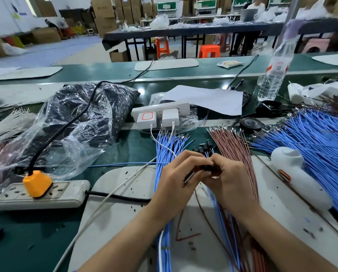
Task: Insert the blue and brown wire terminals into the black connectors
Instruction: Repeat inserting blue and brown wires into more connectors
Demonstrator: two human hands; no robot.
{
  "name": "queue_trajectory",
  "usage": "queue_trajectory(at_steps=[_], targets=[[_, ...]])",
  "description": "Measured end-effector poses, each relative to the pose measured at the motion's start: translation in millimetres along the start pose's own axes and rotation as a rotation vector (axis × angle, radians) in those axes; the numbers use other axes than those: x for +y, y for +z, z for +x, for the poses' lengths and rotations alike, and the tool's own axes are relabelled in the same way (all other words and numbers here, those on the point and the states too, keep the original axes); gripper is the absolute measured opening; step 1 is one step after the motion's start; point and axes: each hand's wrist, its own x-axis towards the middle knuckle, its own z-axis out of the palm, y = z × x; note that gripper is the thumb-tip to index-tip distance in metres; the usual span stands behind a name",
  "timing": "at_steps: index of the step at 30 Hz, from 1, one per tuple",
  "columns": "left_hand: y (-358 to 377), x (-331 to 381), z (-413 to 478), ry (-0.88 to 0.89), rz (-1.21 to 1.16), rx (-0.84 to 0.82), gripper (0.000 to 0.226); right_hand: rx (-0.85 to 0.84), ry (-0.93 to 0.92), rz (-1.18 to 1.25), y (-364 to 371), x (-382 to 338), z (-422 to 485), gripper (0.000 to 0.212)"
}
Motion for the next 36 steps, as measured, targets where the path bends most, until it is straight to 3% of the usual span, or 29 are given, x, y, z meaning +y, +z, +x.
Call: queue_trajectory(at_steps=[7, 10, 13, 17, 24, 31, 36], targets=[[0.0, -1.4, 1.5, -0.140, -0.126, 0.079, 0.008, -0.024, 0.121, -0.016, -0.7, -4.2, 2.2, 0.041], [-1.4, -5.2, 2.1, -0.217, -0.249, 0.205, 0.010, -0.036, 0.234, -0.059, -5.8, -0.8, 14.7, 0.024], [-1.9, -12.2, 3.2, -0.304, -0.298, 0.285, 0.018, -0.028, 0.213, -0.137, -3.3, -0.9, 43.7, 0.020], [-1.6, -16.8, 3.6, -0.325, -0.298, 0.314, 0.014, -0.208, 0.137, -0.263, 15.6, 5.3, 99.1, 0.021], [-2.6, -16.8, 3.3, -0.347, -0.329, 0.331, 0.014, -0.445, 0.304, -0.695, 66.4, 42.5, 147.1, 0.035], [-2.7, -18.1, 3.4, -0.354, -0.362, 0.339, 0.015, -0.343, 0.255, -0.973, 91.6, 45.5, 150.3, 0.029], [-4.1, -19.0, 3.7, -0.399, -0.414, 0.349, 0.012, -0.339, 0.203, -0.938, 91.2, 50.4, 151.9, 0.029]])
